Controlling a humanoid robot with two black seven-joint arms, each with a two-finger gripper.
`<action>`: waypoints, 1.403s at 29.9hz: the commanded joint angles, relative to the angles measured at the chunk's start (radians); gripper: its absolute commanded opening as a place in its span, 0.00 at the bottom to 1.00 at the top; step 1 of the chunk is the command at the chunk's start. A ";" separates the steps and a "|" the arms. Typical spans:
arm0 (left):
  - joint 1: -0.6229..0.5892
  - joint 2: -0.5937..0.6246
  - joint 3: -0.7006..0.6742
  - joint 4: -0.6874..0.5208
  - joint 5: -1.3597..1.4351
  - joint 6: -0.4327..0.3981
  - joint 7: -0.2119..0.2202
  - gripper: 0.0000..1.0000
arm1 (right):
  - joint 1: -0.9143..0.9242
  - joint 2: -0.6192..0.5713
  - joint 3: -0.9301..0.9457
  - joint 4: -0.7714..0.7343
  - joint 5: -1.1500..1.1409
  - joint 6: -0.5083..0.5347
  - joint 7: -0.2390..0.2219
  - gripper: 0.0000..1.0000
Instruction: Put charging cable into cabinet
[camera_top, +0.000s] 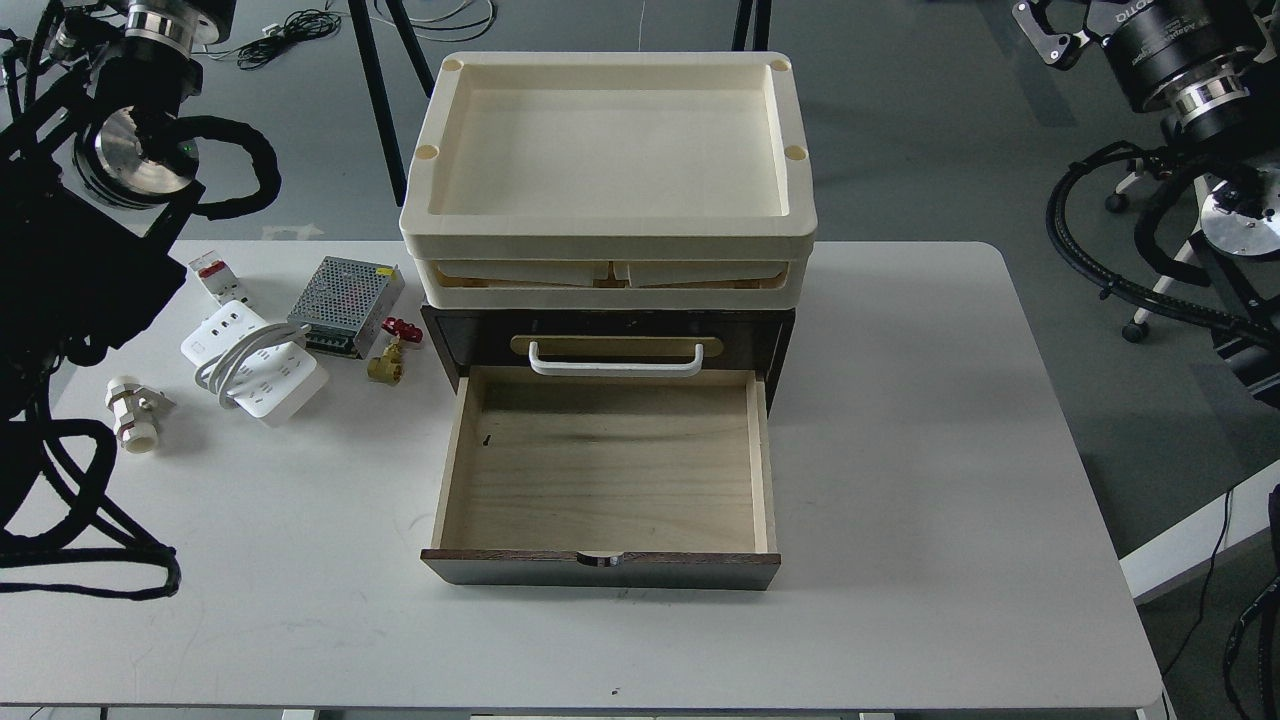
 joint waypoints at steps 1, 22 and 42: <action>0.029 -0.008 -0.065 0.001 -0.015 0.000 -0.057 1.00 | -0.001 0.000 0.000 0.004 0.000 0.000 0.000 0.99; -0.084 0.229 0.110 -0.156 0.083 0.000 -0.057 1.00 | 0.002 0.006 0.006 -0.001 0.000 0.000 0.001 0.99; -0.291 0.766 0.339 -0.603 0.853 0.000 -0.057 1.00 | 0.002 -0.023 0.009 -0.003 0.000 0.000 0.001 0.99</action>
